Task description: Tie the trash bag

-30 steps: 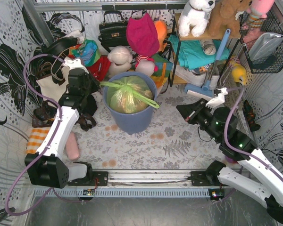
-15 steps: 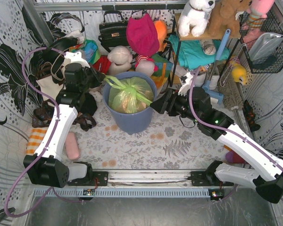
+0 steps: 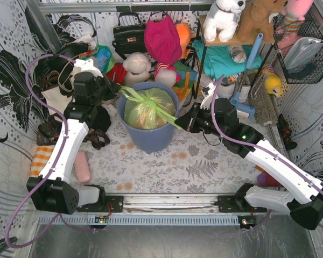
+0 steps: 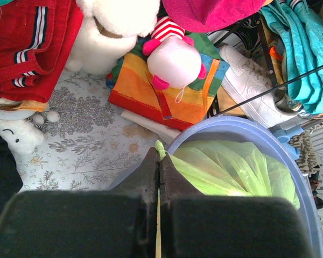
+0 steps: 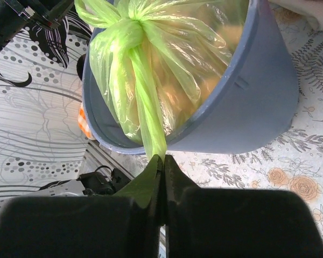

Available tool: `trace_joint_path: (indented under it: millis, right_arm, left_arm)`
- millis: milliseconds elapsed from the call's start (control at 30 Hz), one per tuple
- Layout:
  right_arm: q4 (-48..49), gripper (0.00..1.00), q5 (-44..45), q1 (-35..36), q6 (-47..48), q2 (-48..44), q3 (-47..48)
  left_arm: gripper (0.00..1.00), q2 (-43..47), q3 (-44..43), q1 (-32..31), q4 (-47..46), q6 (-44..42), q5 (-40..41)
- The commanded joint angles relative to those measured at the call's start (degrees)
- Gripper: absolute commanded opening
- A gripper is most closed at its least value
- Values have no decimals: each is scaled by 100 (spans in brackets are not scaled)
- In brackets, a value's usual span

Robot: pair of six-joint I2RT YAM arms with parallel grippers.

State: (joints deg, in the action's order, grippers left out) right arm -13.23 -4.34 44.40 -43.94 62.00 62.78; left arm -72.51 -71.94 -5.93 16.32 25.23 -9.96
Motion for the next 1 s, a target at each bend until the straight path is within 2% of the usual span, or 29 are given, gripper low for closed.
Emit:
trace_joint_path:
  millis: [0, 233, 333, 400, 600, 700, 800, 833, 867, 900, 933, 967]
  right_arm:
    - [220, 0, -23, -33, 77, -67, 208]
    - [-5, 0, 219, -28, 514, 77, 1584]
    - [-164, 0, 461, -28, 575, 9, 1724]
    - [-251, 0, 630, -28, 512, -187, 1441]
    - [-330, 0, 914, -268, -53, -992, -110]
    - [-180, 0, 791, -387, -165, -1145, -496]
    - [282, 0, 230, -388, -13, -1057, -508]
    - [405, 8, -10, -388, 29, -985, -474]
    - [498, 25, -198, -388, 54, -903, -440]
    - [689, 46, -386, -388, 53, -842, -434]
    - [868, 59, -526, -388, 34, -783, -434]
    - [1071, 63, -661, -388, 21, -724, -431]
  left_arm:
    - [0, 105, -156, 40, -231, 23, -116]
    - [0, -167, -1645, 40, 197, -189, 64]
    - [0, -226, -1859, 40, 252, -223, 196]
    - [0, -188, -1609, 40, 260, -244, 373]
    - [0, 1, -52, 40, 71, -237, 811]
    - [0, 26, 401, 40, -80, -235, 852]
    - [0, 56, 478, 40, -157, -204, 711]
    - [0, 64, 458, 40, -171, -188, 680]
    - [0, 65, 431, 40, -161, -188, 659]
    - [0, 48, 393, 40, -134, -191, 654]
    - [0, 37, 362, 40, -112, -188, 641]
    - [0, 28, 343, 40, -99, -191, 636]
